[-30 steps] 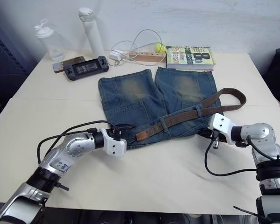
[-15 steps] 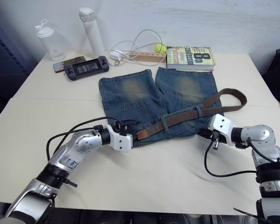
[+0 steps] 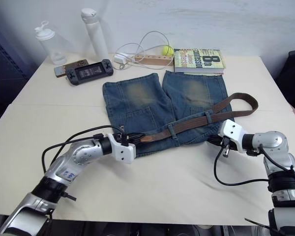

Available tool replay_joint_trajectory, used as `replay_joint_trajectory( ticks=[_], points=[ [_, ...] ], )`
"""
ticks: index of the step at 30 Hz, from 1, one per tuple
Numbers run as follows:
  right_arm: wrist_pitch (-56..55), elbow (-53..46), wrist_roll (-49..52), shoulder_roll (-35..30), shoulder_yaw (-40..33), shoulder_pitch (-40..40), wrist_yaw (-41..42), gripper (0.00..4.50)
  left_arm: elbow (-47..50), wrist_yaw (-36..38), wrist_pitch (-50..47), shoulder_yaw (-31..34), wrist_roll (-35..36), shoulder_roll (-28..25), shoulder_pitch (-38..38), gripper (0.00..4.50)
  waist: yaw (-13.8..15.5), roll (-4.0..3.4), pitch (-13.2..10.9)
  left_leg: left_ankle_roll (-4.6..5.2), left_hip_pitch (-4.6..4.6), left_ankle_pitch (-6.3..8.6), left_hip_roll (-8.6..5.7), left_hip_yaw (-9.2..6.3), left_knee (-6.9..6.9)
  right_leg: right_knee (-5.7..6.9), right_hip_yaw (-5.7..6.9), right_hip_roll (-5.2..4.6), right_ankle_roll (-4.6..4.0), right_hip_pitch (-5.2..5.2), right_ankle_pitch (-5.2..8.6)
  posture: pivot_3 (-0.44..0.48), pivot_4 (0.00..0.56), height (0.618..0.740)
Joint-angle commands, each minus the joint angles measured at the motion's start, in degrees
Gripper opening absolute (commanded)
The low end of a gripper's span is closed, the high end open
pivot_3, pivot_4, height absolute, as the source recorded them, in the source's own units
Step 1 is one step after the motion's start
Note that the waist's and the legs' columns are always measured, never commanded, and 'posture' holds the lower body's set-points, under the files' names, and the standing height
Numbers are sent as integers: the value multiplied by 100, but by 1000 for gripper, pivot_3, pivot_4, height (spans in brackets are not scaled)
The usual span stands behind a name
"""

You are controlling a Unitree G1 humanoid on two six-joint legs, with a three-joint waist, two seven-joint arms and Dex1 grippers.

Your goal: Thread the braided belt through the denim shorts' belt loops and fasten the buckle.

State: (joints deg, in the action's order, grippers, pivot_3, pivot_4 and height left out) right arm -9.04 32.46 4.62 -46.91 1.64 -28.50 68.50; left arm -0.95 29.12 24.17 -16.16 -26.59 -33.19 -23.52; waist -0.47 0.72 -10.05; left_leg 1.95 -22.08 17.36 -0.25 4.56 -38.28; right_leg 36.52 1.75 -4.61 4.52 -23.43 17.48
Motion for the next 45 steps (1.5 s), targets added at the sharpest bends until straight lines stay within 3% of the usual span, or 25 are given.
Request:
replay_joint_trajectory(
  ticks=[1, 8, 14, 16, 17, 21, 22, 24, 27, 30, 35, 43, 45],
  points=[
    [-5, 227, -133, 81, 195, 46, 115, 0, 718, 147, -250, 445, 236, -289, 222, 15, -17, 2, 0, -1, 0, 0, 0, 0, 0, 0, 0, 0, 0, 0, 0, 0, 150, 708],
    [-130, 489, -211, 208, 332, -164, 175, 0, 1094, 76, -727, 1138, 237, -757, 808, 15, -110, 3, 2, -1, 2, 0, 1, -1, 4, 0, -1, -1, -1, 0, 0, 0, 150, 708],
    [-225, 694, -254, 306, 431, -360, 200, 0, 1022, 119, -1132, 1168, 230, -687, 998, 15, -153, 6, 3, -1, 7, 0, 2, 0, 6, 3, -3, 0, -2, 1, 1, 0, 150, 708],
    [-237, 731, -263, 324, 446, -403, 210, 0, 965, 269, -1263, 1120, 662, -481, 1031, 15, -164, 6, 4, -2, 9, 0, 2, 0, 9, 3, -4, 0, -2, 2, 1, 0, 150, 708],
    [-240, 744, -265, 331, 451, -422, 218, 0, 985, 435, -1350, 1087, 983, -369, 1033, 729, -164, 8, 4, -2, 11, 1, 2, 0, 9, 5, -4, 0, -2, 2, 1, 0, 150, 708],
    [-278, 734, -231, 332, 423, -442, 261, 0, 1218, 856, -1792, 1251, 1987, -91, 1136, 2251, -161, 11, 7, -5, 11, 0, 3, 0, 8, 5, -3, -1, -2, 2, 1, 0, 150, 708],
    [-190, 691, -206, 288, 421, -432, 345, 0, 1299, 930, -1821, 1424, 2314, -75, 1190, 2519, -166, 11, 7, -6, 12, 0, 3, 0, 8, 5, -4, -1, -2, 2, 1, 0, 150, 708],
    [-254, 640, -231, 153, 420, -411, 449, 0, 1457, 961, -1955, 1776, 2782, -83, 1220, 3472, -167, 11, 6, -9, 11, -1, 3, 0, 9, 6, -3, 0, -4, 1, 2, 0, 150, 708],
    [-796, 1158, -463, -246, 390, -649, 484, 0, 1700, 1192, -2611, 2401, 3716, -252, 1250, 4485, -123, 6, 3, -13, 10, -2, 4, 0, 9, 8, 0, 0, -8, -1, 4, 0, 150, 708],
    [-1444, 2009, -876, -588, 611, -1180, 475, 0, 1869, 1351, -3312, 2686, 4409, -316, 1397, 4485, -83, -6, -1, -10, 9, 0, -1, 0, 8, 2, 1, -8, -8, 2, 4, 0, 150, 708],
    [-1875, 3229, -1297, -679, 805, -2164, 103, 0, 2227, 1303, -4108, 2630, 4980, -207, 1554, 4485, -34, -7, -3, -1, -5, 8, -7, 0, 5, -13, 14, -18, -8, -3, 4, 0, 150, 708],
    [-1989, 4099, -1951, -727, 962, -2919, -998, 0, 2629, 1314, -4878, 1988, 5196, -76, 1583, 4485, -56, -12, -6, -7, -10, 5, -6, 0, 4, -9, 17, -16, -9, -9, 5, 0, 150, 708],
    [-1957, 4145, -1817, -706, 798, -2971, -1063, 820, 2666, 1307, -4949, 1863, 5178, -49, 1547, 4500, -65, -15, -8, -7, -11, 5, -6, 0, 4, -9, 17, -15, -9, -9, 5, 0, 150, 708]
  ],
)
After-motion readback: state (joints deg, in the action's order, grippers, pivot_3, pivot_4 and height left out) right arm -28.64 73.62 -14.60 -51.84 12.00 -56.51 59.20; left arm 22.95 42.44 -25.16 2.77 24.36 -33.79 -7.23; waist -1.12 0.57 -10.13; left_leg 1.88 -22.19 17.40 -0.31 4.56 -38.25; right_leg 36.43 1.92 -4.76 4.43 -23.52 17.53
